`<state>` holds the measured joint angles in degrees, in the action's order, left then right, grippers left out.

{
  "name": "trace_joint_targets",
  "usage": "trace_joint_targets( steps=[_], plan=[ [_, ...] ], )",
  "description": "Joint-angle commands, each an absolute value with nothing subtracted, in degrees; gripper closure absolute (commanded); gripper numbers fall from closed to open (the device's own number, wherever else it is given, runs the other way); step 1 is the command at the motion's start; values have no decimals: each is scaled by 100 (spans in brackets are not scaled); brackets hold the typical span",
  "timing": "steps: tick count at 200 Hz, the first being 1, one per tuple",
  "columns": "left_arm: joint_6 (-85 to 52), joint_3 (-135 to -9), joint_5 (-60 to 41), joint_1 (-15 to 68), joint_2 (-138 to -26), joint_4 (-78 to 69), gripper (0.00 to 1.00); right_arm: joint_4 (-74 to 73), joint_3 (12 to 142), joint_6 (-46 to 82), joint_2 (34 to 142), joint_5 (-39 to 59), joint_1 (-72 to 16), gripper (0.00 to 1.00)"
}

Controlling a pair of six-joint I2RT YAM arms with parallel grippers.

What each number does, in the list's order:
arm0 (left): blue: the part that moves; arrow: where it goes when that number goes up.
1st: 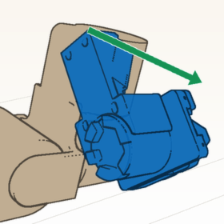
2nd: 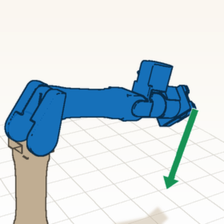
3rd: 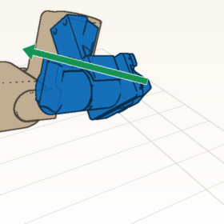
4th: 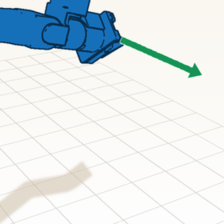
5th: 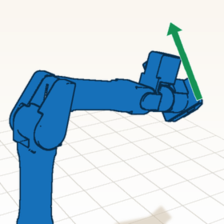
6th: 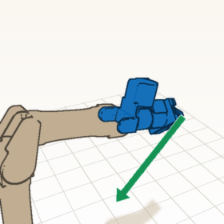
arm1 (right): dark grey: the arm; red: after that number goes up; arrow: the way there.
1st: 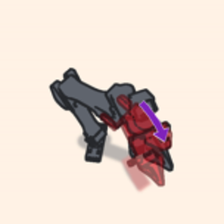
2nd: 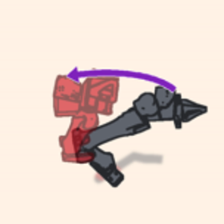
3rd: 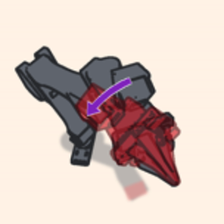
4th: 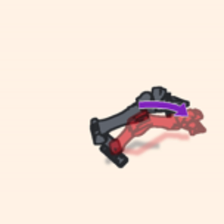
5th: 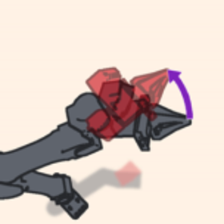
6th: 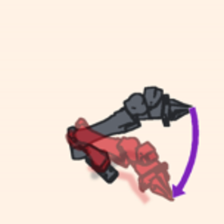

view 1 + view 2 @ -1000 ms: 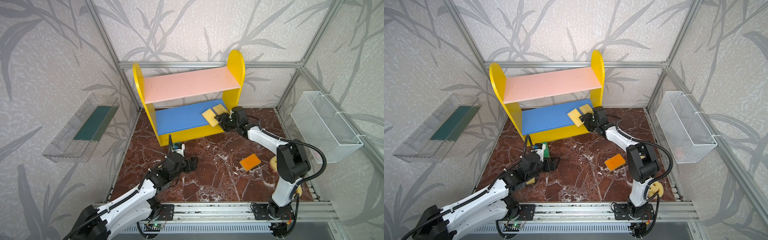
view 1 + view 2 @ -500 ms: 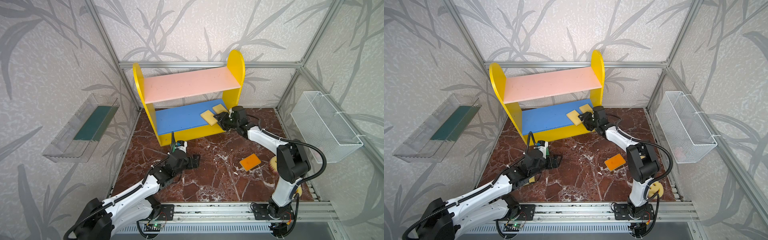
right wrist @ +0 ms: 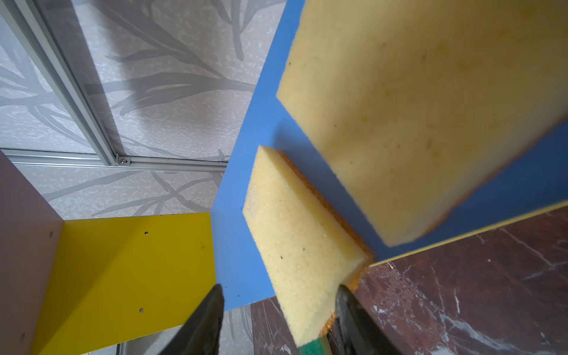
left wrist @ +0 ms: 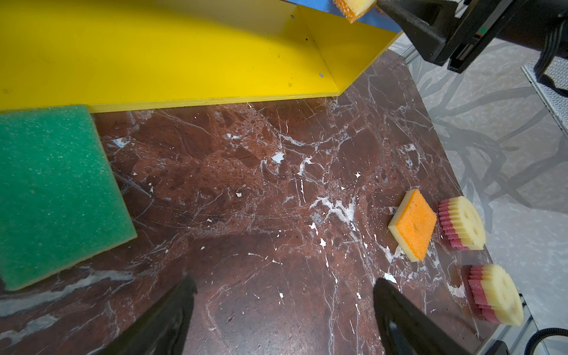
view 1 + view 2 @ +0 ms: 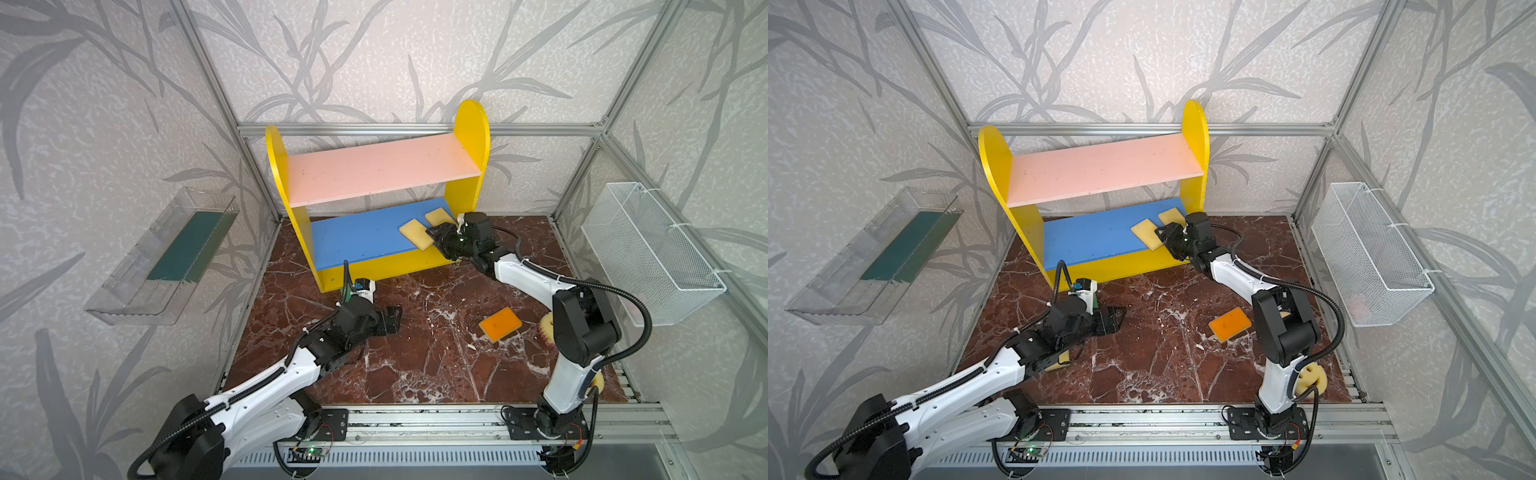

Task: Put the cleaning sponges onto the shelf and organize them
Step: 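Lower the sponge onto the blue shelf beside the first one, open right gripper, then reach the left gripper to the shelf sponges while the right arm withdraws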

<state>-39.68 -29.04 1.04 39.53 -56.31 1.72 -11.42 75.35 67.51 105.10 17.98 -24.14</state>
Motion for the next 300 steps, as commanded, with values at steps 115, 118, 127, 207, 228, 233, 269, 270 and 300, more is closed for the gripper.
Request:
trace_joint_targets(
  steps=[115, 118, 127, 207, 228, 233, 269, 270, 300],
  plan=[
    [-3786, -3736, 354, 3925, -5704, 692, 16, -1101, 6983, 5502, 9519, 1900, -2379, 42],
    [-3761, -3813, 366, 3922, -5736, 715, 18, -1043, 6953, 5456, 9453, 1895, -2382, 42],
    [-3715, -3999, 429, 3920, -5846, 735, 22, -880, 6839, 5313, 9240, 1883, -2382, 42],
    [-3539, -5482, 1026, 3869, -7602, 177, 36, -150, 4969, 4461, 7100, 2408, -1984, 42],
    [-3545, -5653, 1155, 3824, -8037, -198, 35, 39, 4484, 4094, 6420, 2287, -1944, 42],
    [-3555, -5651, 1198, 3808, -8116, -352, 35, 109, 4389, 4005, 6268, 2273, -1926, 42],
    [-3979, -5669, 1080, 3537, -8645, -1350, 35, 529, 3847, 3487, 5453, 2417, -1839, 41],
    [-3998, -5669, 1072, 3531, -8656, -1378, 35, 524, 3826, 3484, 5434, 2426, -1834, 42],
    [-4296, -5676, 847, 3347, -8809, -2038, 35, 606, 3451, 3263, 5069, 2554, -1742, 41]
  ],
)
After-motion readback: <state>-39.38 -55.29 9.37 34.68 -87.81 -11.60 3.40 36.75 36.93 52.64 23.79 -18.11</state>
